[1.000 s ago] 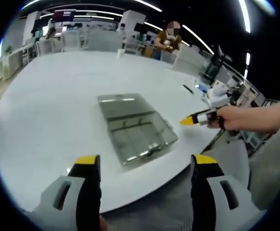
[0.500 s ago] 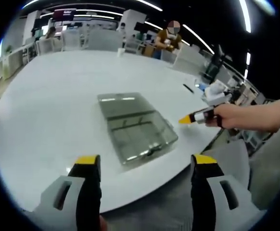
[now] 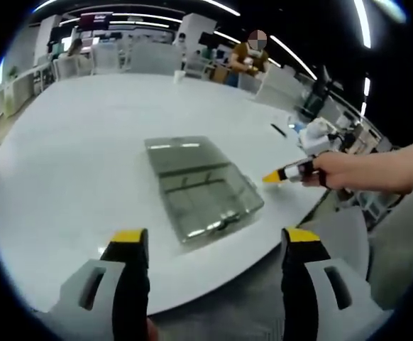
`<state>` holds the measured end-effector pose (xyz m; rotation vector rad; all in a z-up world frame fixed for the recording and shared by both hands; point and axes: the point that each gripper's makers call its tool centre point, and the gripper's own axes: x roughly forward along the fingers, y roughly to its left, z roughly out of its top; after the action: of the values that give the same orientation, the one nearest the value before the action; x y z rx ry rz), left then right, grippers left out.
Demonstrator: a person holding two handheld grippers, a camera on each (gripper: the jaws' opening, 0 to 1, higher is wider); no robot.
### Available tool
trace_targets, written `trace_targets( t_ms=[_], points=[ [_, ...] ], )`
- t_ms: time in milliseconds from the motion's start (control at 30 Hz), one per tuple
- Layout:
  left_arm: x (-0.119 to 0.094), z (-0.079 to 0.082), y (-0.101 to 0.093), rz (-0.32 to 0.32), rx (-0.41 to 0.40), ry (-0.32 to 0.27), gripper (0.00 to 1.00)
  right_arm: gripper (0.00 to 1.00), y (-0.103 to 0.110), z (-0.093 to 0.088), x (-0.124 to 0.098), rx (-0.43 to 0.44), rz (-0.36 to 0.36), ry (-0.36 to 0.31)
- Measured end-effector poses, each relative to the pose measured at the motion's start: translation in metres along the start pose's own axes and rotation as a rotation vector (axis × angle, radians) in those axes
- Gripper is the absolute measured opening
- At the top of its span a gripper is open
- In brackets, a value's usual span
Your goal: Insert the divider into the dual guide fixture by aligning both edges with the guide slots and pushing it downward to the bottom, including one-sided entry, uneven engagement, binding, and posture correction.
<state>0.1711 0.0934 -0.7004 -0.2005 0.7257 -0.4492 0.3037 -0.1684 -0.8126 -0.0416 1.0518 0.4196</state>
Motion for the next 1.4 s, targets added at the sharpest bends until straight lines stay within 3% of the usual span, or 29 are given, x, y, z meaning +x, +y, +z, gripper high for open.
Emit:
trace_targets(
  t_ms=[1400],
  points=[
    [0.0002, 0.0050, 0.0050, 0.006, -0.018, -0.032, 0.73, 0.31, -0.0080, -0.0008, 0.0034, 0.006, -0.152, 0.267]
  ],
)
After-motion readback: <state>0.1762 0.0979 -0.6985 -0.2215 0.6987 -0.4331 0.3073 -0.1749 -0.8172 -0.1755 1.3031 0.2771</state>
